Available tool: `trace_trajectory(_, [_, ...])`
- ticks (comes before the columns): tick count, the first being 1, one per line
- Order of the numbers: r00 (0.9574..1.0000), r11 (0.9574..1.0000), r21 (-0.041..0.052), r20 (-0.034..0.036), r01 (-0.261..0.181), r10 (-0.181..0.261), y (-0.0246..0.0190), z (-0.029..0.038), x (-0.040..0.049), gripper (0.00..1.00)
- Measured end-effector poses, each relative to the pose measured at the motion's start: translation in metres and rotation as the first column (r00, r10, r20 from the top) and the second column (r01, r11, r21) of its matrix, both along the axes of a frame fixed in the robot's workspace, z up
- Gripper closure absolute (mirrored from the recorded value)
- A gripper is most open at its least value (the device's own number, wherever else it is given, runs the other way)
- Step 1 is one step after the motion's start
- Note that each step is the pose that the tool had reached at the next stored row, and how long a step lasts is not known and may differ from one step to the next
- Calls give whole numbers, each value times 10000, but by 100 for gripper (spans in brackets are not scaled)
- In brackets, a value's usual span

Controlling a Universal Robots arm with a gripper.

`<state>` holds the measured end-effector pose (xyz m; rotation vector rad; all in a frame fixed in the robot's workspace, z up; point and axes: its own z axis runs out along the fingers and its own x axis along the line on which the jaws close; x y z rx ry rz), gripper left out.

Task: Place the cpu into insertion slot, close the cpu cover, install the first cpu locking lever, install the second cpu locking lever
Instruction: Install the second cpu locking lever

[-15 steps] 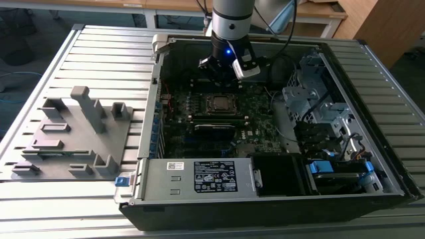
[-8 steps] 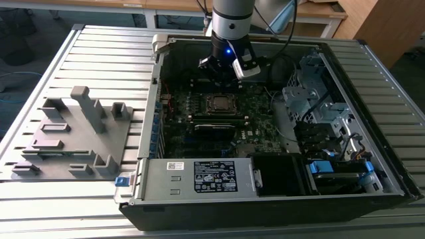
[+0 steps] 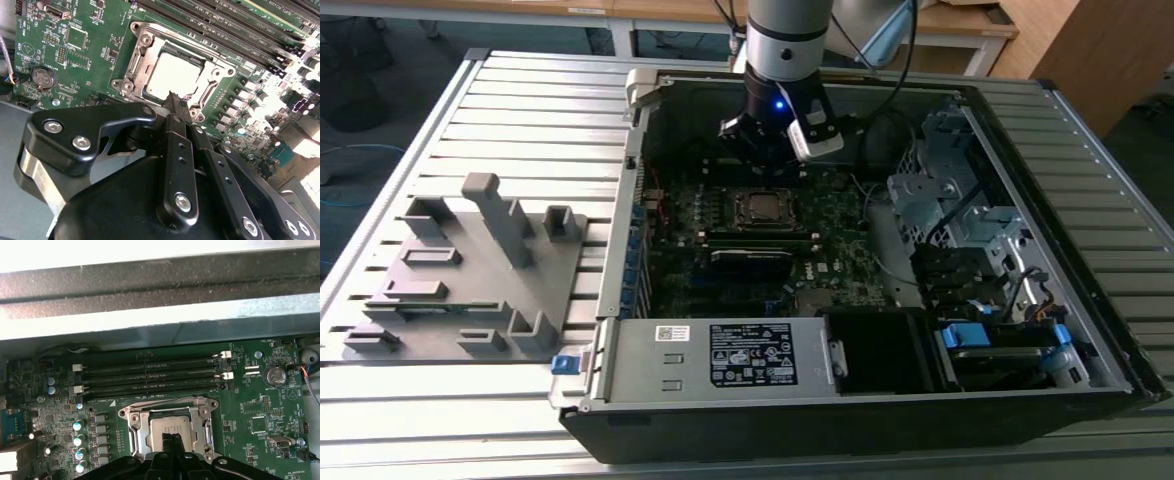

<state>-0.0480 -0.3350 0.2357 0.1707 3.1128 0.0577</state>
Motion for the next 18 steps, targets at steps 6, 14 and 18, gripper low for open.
trace_trajectory(6, [10000,10000,0,0,-1,1,-4,0,0,90])
trace_trajectory(14, [10000,10000,-6,0,0,0,-25,0,0,90])
trace_trajectory(18, [10000,10000,-8,0,0,0,-46,1,0,90])
